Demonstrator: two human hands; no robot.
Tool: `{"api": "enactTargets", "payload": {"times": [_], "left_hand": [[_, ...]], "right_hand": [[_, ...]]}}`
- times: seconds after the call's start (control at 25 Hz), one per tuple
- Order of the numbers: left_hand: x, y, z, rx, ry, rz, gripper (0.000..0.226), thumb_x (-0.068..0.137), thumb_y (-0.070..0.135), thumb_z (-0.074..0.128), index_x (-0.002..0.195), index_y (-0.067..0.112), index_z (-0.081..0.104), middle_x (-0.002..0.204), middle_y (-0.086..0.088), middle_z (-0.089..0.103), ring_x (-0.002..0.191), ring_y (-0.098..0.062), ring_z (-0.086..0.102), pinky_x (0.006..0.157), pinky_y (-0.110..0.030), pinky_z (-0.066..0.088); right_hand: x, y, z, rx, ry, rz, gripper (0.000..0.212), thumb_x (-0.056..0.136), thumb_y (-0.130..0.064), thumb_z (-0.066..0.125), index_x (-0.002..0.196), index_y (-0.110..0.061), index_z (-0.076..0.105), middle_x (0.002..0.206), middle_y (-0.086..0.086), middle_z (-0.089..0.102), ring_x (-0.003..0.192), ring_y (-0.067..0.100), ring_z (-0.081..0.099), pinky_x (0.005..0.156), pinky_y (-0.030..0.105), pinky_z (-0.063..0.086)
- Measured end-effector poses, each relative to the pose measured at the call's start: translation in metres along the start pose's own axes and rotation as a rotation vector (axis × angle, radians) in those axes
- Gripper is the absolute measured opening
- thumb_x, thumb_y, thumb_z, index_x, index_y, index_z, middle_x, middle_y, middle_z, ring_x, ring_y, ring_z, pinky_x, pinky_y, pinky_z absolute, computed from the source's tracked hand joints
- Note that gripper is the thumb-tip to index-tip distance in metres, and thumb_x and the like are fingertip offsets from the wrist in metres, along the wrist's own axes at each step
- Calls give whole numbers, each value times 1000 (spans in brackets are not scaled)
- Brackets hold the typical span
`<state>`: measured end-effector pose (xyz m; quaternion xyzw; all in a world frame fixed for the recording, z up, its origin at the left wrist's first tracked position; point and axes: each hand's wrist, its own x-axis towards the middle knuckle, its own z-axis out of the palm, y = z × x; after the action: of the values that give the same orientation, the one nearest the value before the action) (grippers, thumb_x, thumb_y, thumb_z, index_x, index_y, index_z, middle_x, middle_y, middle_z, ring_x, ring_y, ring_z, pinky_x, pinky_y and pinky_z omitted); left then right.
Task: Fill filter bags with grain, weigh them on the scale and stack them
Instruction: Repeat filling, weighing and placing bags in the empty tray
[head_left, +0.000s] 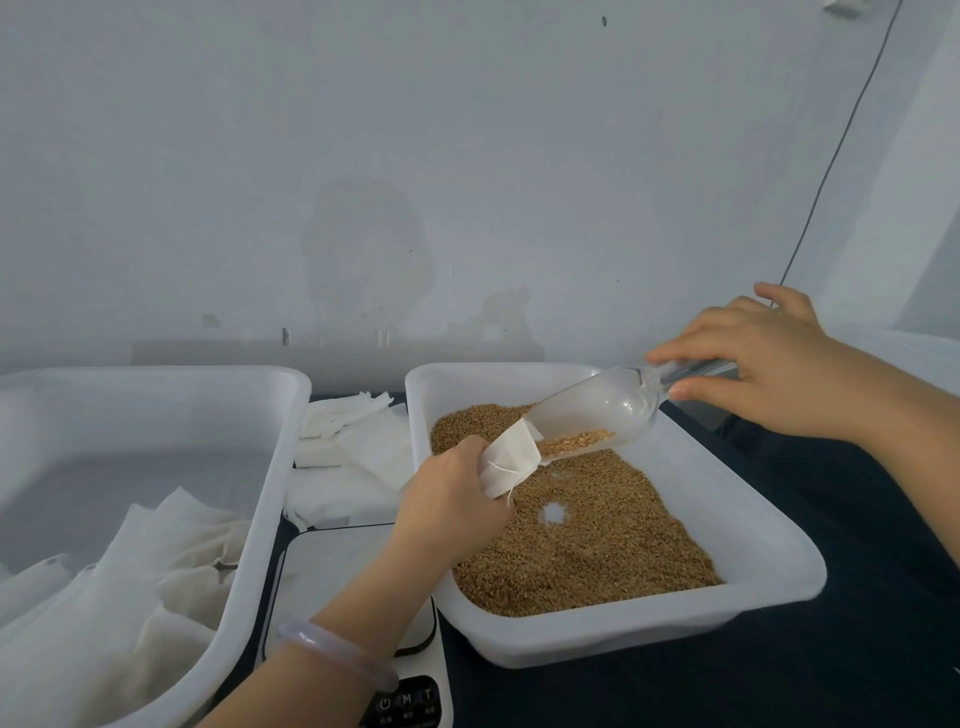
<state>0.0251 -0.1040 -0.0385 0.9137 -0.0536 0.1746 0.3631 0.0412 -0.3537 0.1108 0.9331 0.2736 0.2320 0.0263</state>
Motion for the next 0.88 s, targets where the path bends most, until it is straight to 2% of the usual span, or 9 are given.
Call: {"api": "enactTargets", "payload": {"times": [0.32,0.4,0.48,0.56,0.68,0.8,0.88], "left_hand": [[0,-2,1,-30,26,-7,23,78,23,65,96,18,52,79,9,56,80,-19,58,68,-34,51],[0,-2,1,-45,27,-17,21,78,23,65,93,21,50,75,11,54,76,-17,56,63,-31,48],[0,-2,0,-90,29,-50,21,77,23,66,92,21,51,75,10,56,73,-16,56,61,-30,47],[0,-3,-1,-128,35,-77,21,76,23,66,90,20,52,75,8,57,71,-15,56,59,-29,46],[0,-1,-1,-60,5,-43,19,78,23,65,90,23,49,75,10,56,75,-18,56,61,-29,45],[0,1,0,55,-26,-6,18,80,23,62,93,19,49,84,4,60,82,-21,58,69,-35,50],[-1,1,0,82,-33,-4,18,80,23,62,91,19,48,86,2,60,82,-21,58,69,-36,50]], "right_hand": [[-1,7,5,89,-53,16,25,84,-48,56,104,-59,48,98,-25,50,101,1,40,110,31,2],[-4,7,8,150,-78,18,27,84,-44,58,100,-61,45,102,-23,55,103,3,46,109,34,14],[-10,8,15,299,-113,52,29,85,-36,63,99,-58,50,105,-20,60,105,4,52,102,30,32],[-18,7,20,447,-133,107,30,84,-30,67,100,-53,55,107,-16,63,106,3,56,96,27,39],[-22,11,24,273,-63,51,32,84,-34,65,102,-55,51,102,-13,64,104,10,55,101,33,30],[-15,8,18,171,-43,14,30,83,-43,60,99,-63,43,100,-19,59,101,8,49,100,25,13],[-12,6,17,154,-69,23,30,82,-46,59,95,-65,41,100,-21,57,102,6,46,103,25,8]]}}
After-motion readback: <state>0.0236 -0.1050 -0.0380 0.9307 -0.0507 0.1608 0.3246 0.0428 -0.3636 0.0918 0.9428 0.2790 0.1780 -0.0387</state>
